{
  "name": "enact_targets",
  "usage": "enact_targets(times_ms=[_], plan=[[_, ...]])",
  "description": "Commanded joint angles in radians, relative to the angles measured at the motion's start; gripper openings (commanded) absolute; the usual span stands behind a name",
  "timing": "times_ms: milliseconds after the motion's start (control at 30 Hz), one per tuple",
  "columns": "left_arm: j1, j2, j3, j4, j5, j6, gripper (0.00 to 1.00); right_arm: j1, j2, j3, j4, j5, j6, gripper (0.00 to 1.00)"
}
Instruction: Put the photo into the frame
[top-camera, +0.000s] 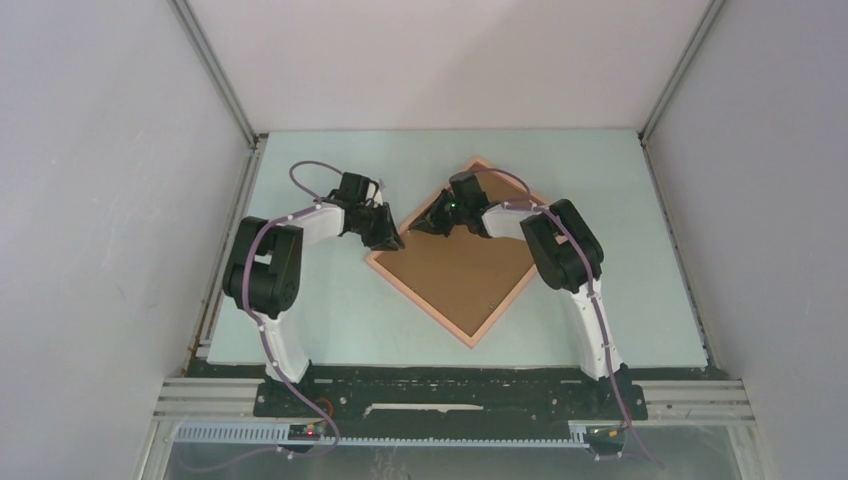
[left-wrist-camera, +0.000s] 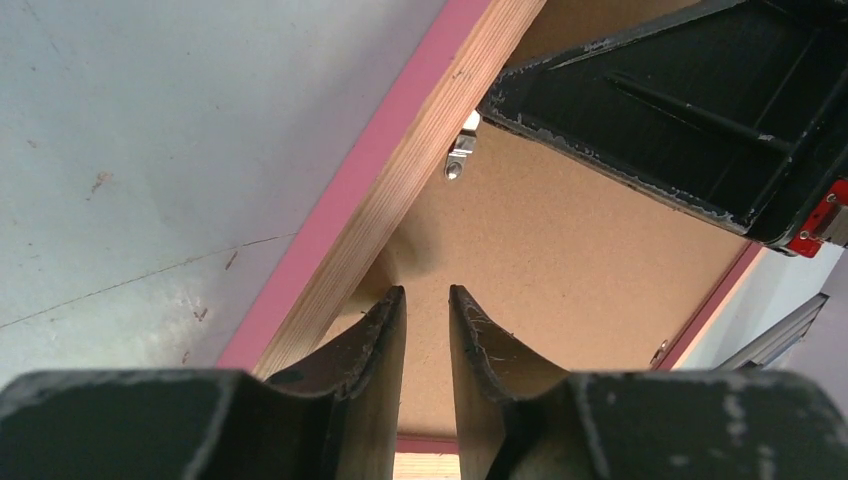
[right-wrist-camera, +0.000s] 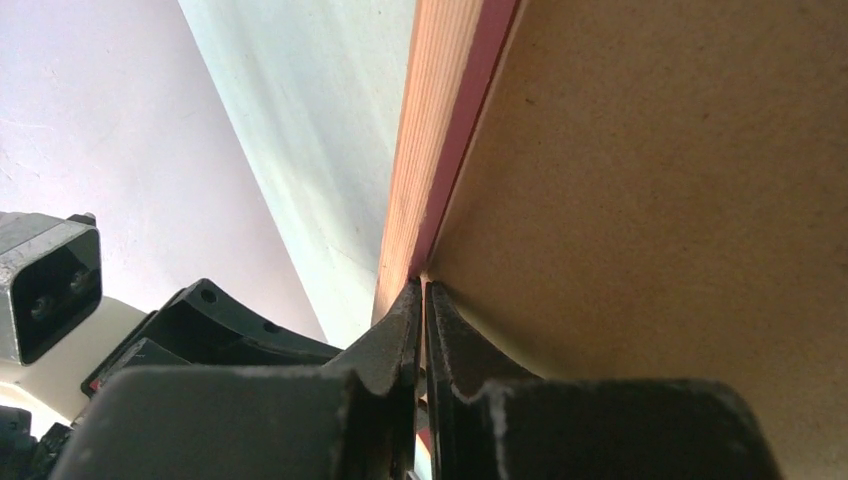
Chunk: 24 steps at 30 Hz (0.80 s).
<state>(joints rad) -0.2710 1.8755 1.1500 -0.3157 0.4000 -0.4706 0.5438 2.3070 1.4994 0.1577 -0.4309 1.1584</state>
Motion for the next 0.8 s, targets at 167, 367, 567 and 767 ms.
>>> enact_targets(times_ms=[167, 367, 567, 767], plan=[[0.0, -0.087, 0.012, -0.014, -0.006, 0.023, 0.4, -0.042, -0.157, -0.059, -0.067, 0.007, -0.162, 0.23], [0.018, -0.183, -0.01, 0.017, -0.092, -0.025, 0.5, -0.019, -0.151, -0.091, -0.081, -0.023, -0.17, 0.24], [0.056, -0.061, 0.047, -0.019, -0.056, 0.003, 0.58, 0.007, -0.092, -0.081, -0.028, -0.016, -0.113, 0.2], [0.056, 0.028, 0.043, -0.005, -0.047, 0.002, 0.53, 0.011, -0.036, -0.028, -0.06, 0.0, -0.112, 0.21]])
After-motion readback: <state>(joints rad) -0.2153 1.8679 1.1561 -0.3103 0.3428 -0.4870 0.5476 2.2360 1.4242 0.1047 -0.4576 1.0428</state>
